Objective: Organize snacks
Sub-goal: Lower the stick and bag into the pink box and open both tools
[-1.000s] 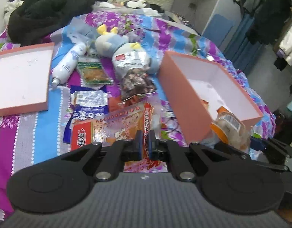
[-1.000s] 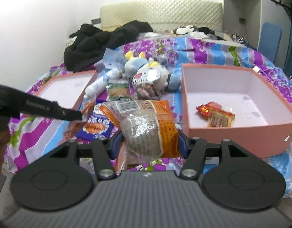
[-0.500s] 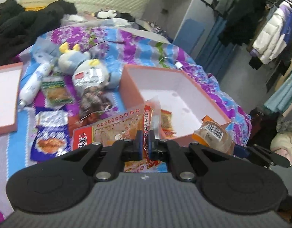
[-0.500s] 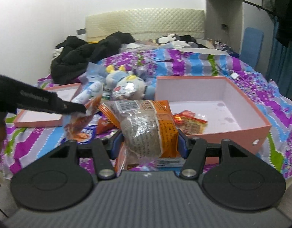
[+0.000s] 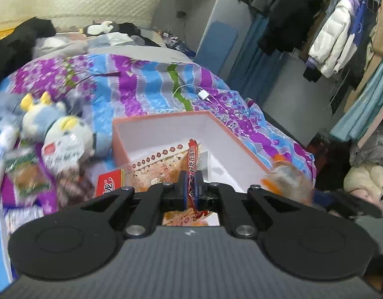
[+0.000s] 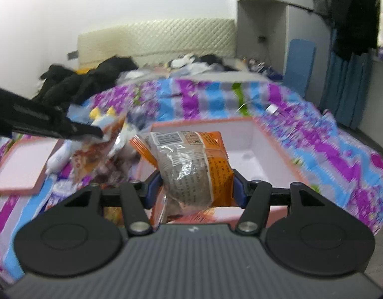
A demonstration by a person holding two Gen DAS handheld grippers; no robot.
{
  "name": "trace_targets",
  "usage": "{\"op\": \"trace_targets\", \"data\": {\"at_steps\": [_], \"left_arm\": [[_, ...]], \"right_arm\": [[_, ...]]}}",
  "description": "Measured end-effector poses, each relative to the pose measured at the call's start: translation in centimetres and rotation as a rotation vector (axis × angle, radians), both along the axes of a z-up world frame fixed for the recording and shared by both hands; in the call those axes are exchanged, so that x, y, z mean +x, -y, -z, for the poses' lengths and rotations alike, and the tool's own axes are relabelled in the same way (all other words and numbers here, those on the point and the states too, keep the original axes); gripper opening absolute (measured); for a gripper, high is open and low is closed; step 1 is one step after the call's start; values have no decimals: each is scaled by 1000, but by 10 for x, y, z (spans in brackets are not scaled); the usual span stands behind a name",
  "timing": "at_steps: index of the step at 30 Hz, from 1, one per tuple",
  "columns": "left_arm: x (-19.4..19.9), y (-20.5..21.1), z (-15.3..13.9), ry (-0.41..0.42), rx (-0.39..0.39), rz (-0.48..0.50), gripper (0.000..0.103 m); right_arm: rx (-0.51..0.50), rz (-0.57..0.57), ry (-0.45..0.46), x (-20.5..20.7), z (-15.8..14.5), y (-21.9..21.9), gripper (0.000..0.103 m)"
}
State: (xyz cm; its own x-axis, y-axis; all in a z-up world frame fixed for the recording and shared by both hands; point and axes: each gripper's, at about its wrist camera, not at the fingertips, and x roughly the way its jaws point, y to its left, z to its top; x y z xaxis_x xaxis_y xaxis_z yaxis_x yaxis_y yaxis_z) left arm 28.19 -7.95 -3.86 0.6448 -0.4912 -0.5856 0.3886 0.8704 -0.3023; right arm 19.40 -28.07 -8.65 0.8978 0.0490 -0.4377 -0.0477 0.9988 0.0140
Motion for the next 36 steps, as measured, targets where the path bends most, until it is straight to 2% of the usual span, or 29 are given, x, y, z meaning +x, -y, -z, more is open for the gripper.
{"op": "trace_targets", "data": {"at_steps": [5,7,12,15,18,23,25,26,27,29,36], "left_arm": [[66,26,-3,-52,22,16,6],[91,37,-1,-78,22,18,6],[137,73,13,-141,106,63,6],[157,85,28,-218,109,71,6],[171,93,41,-263,152,48,6],[179,91,49,-332,129,49,7],[179,89,50,-346,118,39,13],[178,87,50,-346,114,30,24],[178,85,49,-342,109,19,41],[173,82,46,-310,108,0,52],[146,64,37,-232,97,6,52]], "right_arm": [[-12,44,-11,38,-8,26,60],[2,59,-43,58,-6,39,60],[81,57,-154,98,5,64,60],[113,53,-237,122,17,73,61],[113,57,-315,141,33,78,62],[116,57,-369,149,45,83,67],[126,57,-381,150,47,85,70],[124,57,-378,150,47,85,77],[117,57,-367,148,46,84,79],[114,65,-357,146,45,84,79],[152,65,-314,129,43,77,79]]}}
